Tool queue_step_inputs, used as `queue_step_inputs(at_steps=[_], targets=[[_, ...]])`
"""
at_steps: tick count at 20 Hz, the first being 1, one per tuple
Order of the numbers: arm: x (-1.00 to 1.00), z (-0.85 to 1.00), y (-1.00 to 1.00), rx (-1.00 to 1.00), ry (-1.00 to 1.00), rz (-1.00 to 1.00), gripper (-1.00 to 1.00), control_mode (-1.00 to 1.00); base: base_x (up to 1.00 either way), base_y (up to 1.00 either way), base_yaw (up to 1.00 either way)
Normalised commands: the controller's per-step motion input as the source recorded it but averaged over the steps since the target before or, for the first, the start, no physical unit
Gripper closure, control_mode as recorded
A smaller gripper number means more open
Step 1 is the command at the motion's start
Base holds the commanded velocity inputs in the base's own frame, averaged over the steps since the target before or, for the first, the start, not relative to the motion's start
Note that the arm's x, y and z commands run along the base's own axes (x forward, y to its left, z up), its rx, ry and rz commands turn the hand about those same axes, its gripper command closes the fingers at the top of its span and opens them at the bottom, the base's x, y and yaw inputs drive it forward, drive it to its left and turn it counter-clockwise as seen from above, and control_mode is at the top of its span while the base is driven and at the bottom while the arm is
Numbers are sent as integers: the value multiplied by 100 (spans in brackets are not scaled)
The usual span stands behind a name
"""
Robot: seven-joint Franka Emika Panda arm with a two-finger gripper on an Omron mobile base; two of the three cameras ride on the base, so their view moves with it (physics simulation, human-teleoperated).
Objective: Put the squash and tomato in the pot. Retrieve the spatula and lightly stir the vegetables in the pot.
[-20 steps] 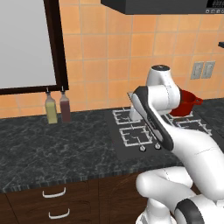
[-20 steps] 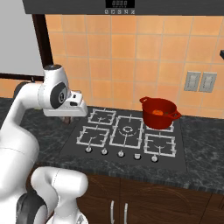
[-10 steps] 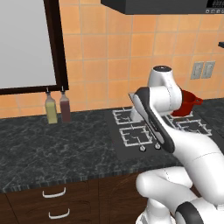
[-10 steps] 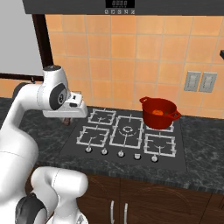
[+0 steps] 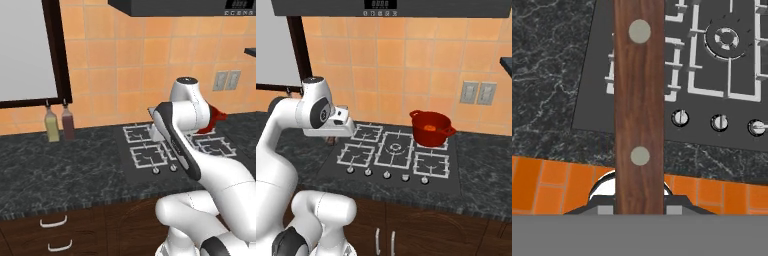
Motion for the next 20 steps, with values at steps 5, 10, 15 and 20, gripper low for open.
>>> queue_step_inputs(at_steps=[5,10,15,20], targets=[[0,0,0,0,0,0,100,100,1,-56,1],[0,0,0,0,0,0,100,100,0,-62,2],[0,0,0,0,0,0,100,100,9,-49,6],[0,0,0,0,0,0,100,100,3,-55,3]])
